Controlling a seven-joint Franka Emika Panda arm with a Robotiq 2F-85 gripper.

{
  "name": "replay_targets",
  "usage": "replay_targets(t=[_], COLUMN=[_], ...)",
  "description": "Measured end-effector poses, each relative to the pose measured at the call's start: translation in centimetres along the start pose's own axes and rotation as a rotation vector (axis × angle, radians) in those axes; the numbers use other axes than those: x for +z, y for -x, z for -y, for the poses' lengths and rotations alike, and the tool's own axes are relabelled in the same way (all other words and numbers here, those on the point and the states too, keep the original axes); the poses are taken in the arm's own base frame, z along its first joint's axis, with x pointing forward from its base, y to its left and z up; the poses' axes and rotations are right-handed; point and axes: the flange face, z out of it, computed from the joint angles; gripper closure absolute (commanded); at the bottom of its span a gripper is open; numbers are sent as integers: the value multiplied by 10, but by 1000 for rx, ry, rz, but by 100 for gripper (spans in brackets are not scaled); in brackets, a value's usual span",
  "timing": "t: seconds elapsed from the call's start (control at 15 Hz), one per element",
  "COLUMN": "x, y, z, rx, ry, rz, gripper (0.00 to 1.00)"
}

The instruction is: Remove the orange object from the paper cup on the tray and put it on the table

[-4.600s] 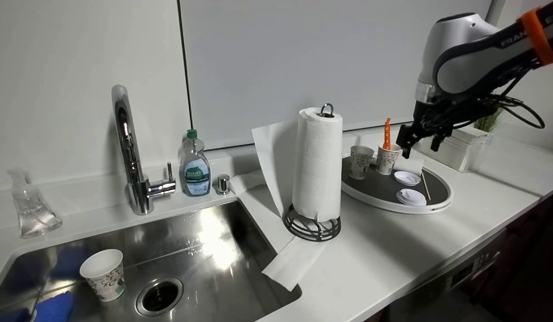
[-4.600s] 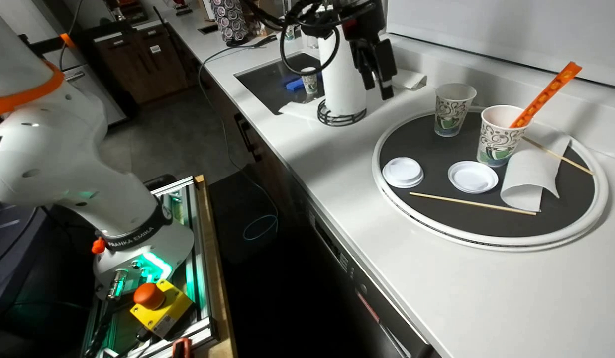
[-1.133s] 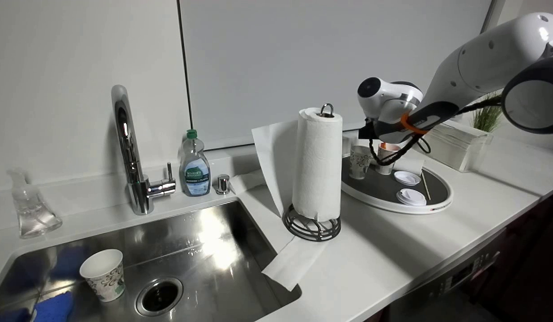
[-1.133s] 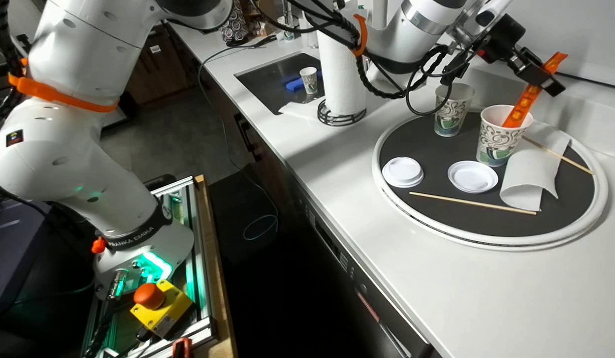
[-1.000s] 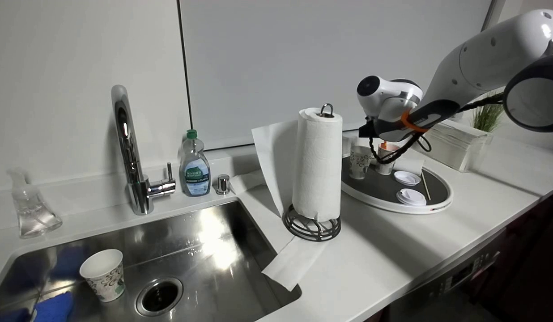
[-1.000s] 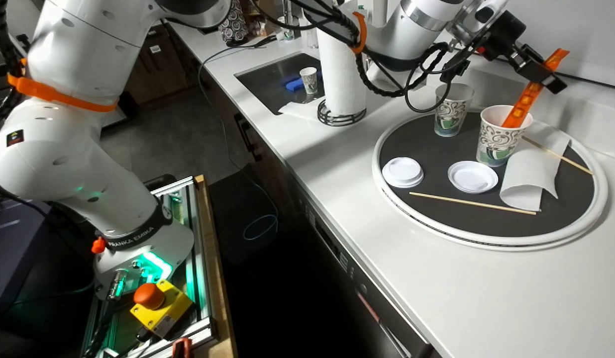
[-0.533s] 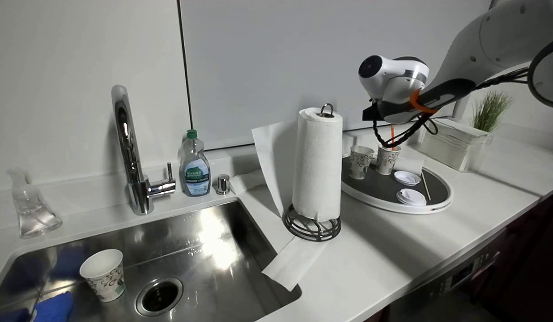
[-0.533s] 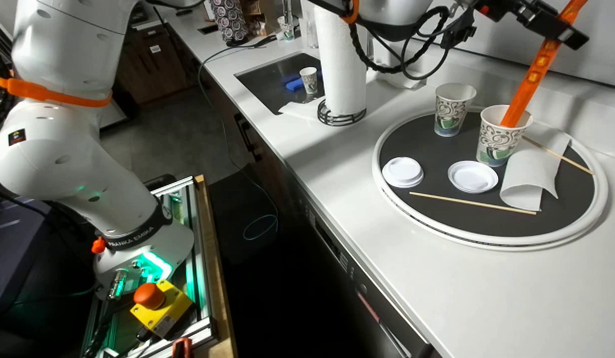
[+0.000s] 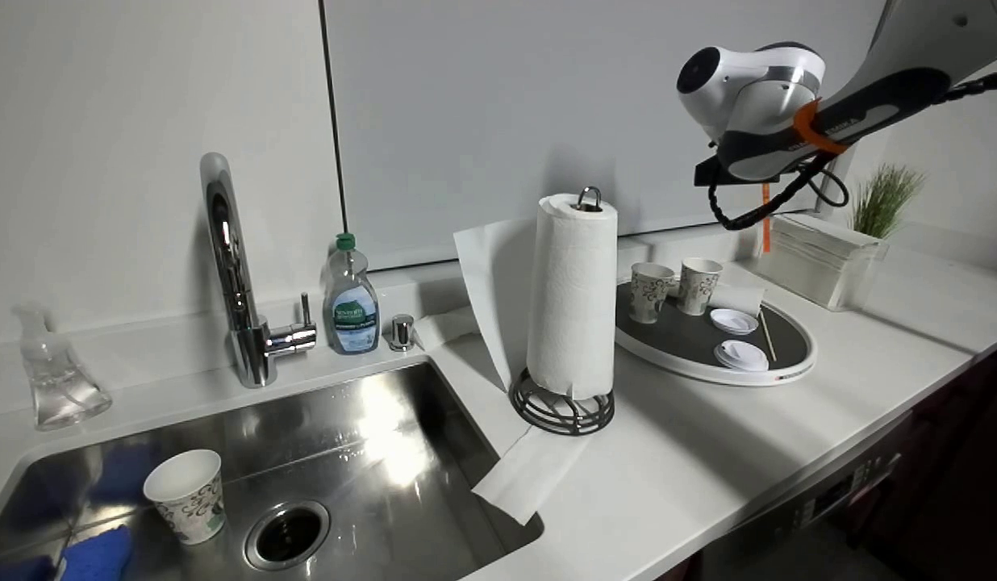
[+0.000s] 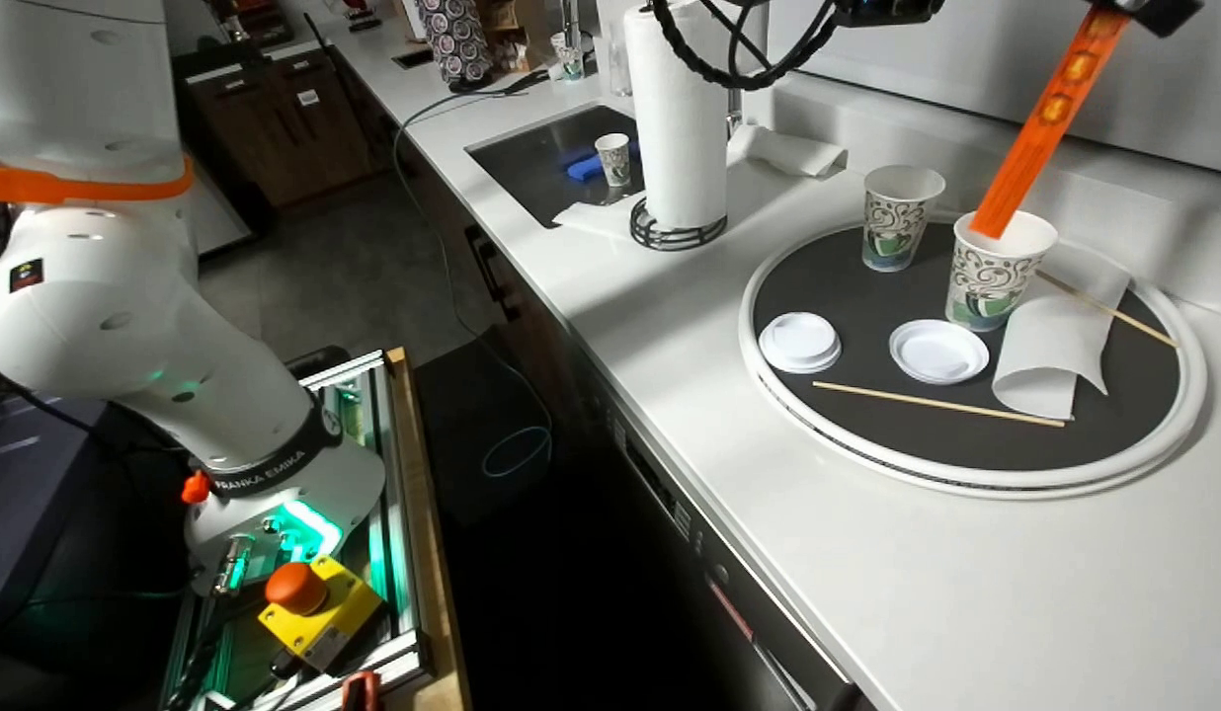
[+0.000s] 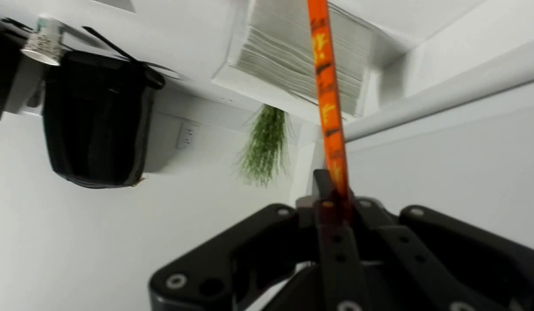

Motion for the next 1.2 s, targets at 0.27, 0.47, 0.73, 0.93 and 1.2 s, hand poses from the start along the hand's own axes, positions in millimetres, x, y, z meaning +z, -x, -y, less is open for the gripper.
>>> replay_targets(t=[0.27,0.47,0.73,0.93,1.2], x=[28,41,60,75,86], y=[48,94,127,137,128], z=[-23,-28,-43,-52,-54], rx=[-97,-190,-221,-195,-25], ry=[141,165,270,328,366], rz=[127,241,340,390,386], gripper=[100,100,73,53,22])
